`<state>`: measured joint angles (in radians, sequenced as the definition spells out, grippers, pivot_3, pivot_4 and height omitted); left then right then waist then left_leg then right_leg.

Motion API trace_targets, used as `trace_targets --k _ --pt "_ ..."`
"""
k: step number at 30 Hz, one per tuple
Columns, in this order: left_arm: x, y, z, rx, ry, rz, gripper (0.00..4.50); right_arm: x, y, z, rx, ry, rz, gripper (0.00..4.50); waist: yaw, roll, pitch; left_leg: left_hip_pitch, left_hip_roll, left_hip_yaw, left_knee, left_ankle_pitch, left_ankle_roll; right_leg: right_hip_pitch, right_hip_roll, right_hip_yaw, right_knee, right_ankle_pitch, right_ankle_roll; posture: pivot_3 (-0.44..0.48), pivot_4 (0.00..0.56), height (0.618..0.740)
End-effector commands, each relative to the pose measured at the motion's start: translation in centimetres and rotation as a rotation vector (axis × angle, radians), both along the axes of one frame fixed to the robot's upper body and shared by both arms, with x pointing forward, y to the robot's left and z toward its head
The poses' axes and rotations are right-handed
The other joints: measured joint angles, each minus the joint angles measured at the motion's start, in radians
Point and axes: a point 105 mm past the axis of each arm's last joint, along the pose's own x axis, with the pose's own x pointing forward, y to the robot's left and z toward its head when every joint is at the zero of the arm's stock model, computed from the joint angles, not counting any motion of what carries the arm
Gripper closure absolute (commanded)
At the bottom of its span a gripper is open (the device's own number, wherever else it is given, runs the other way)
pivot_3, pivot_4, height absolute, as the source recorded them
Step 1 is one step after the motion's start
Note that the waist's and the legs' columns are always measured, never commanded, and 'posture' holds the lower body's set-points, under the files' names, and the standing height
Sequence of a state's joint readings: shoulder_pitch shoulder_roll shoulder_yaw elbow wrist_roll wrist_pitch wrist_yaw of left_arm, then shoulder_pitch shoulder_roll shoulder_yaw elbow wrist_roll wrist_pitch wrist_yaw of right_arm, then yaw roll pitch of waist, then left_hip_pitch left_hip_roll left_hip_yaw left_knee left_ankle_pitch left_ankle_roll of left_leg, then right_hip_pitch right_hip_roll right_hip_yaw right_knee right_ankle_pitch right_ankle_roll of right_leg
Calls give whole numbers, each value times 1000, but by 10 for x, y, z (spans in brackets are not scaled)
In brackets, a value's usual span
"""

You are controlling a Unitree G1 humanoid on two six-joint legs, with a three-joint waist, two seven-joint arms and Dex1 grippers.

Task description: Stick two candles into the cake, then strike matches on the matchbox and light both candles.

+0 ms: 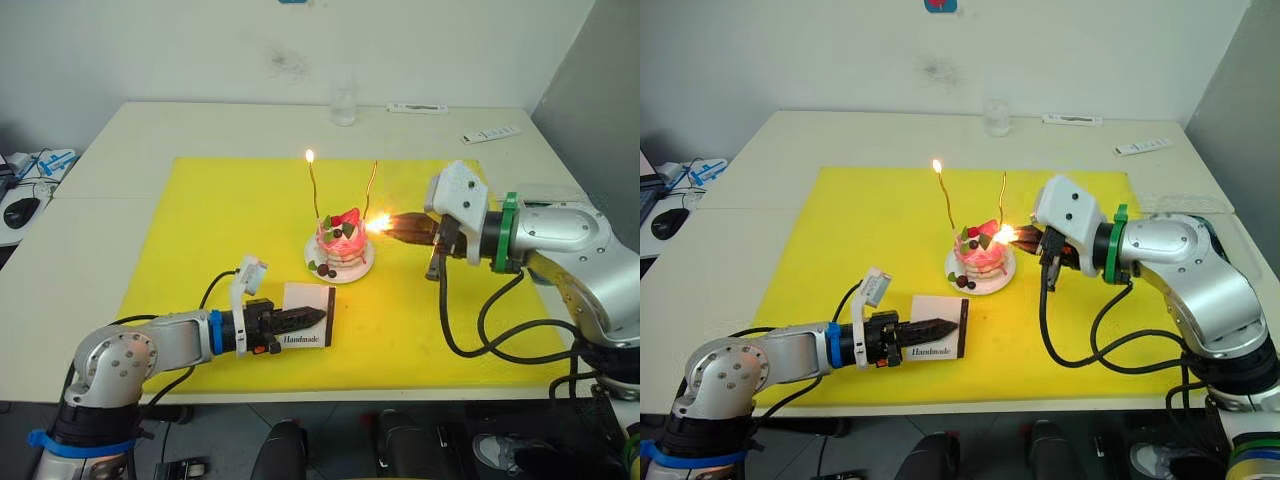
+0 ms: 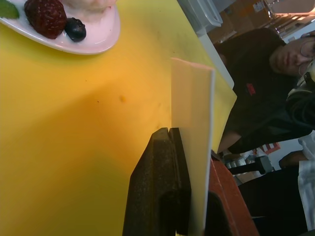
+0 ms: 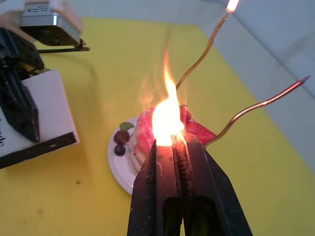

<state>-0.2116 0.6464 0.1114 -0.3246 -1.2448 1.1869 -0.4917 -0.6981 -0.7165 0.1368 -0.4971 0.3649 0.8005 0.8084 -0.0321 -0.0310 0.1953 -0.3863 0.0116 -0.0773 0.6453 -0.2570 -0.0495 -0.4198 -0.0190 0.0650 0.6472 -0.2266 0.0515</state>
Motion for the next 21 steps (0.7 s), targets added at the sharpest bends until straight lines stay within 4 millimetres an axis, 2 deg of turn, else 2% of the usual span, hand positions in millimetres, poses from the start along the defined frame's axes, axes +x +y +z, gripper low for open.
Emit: trace_targets --k 1,9,21 --pt "-1 -6 8 -16 -54 -32 4500 11 -1 23 52 -103 -59 4450 0 0 0 0 0 0 0 0 0 0 0 0 0 0 0 0 150 740" --pt "-3 -7 6 -18 -55 -45 4500 32 -3 35 66 -187 -125 4450 0 0 0 0 0 0 0 0 0 0 0 0 0 1 1 0 150 740" --pt "-3 -6 2 -23 -55 -45 4500 35 3 39 56 -232 -94 4450 -1 0 0 0 0 0 -1 0 0 0 0 0 0 1 1 0 150 740"
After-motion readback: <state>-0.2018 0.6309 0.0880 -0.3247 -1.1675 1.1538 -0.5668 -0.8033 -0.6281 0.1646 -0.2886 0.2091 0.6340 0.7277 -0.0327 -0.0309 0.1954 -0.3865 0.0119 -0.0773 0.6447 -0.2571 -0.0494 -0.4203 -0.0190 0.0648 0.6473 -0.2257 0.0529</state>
